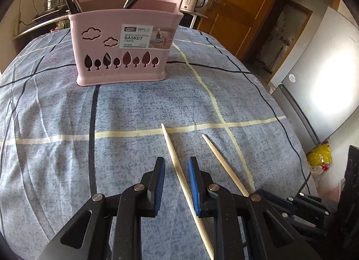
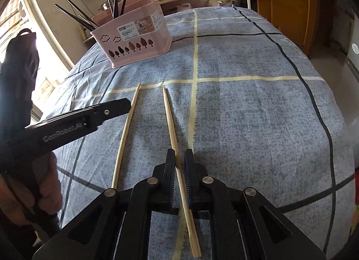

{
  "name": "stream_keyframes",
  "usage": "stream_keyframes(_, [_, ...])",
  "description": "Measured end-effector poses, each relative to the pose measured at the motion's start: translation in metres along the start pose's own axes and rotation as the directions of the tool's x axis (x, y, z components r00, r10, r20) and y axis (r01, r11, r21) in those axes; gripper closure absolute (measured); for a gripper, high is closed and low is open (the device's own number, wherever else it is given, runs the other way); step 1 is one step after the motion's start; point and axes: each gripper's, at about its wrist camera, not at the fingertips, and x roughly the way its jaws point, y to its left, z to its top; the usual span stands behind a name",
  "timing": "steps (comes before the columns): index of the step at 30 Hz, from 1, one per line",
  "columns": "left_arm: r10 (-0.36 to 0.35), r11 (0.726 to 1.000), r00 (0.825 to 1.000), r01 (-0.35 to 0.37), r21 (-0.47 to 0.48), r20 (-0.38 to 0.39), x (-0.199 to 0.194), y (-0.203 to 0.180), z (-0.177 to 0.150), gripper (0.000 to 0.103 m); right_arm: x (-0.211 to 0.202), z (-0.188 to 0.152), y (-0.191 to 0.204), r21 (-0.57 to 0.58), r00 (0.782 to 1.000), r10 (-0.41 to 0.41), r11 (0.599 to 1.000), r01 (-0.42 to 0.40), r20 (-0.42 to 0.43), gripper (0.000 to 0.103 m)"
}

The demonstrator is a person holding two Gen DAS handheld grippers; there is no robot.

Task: Organize utensils
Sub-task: 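Close the right tool on one bamboo chopstick while the left tool grasps the other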

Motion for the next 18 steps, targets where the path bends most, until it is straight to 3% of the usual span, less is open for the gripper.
stream_keyframes(2, [0.029, 0.999, 0.999, -0.029, 0.032, 0.013, 0.004, -0.005, 0.001, 0.085, -0.001, 0.000, 0.000, -0.004, 1.000, 0.004, 1.000, -0.004, 0.001, 0.095])
stream_keyframes(4, [0.069, 0.995, 0.998, -0.070, 0.076, 0.007, 0.005, -0.009, -0.001, 0.094, -0.001, 0.001, -0.001, -0.010, 1.000, 0.008, 1.000, -0.008, -0.001, 0.095])
stream_keyframes(6, [0.070, 0.994, 0.998, -0.071, 0.089, 0.007, 0.004, -0.007, -0.002, 0.095, 0.001, 0.000, -0.001, -0.009, 1.000, 0.019, 1.000, -0.019, -0.007, 0.095])
stream_keyframes(18, [0.130, 0.991, 0.991, -0.130, 0.017, 0.017, -0.042, 0.059, -0.032, 0.096, 0.012, 0.004, 0.012, 0.032, 0.996, 0.083, 0.996, -0.082, -0.024, 0.095])
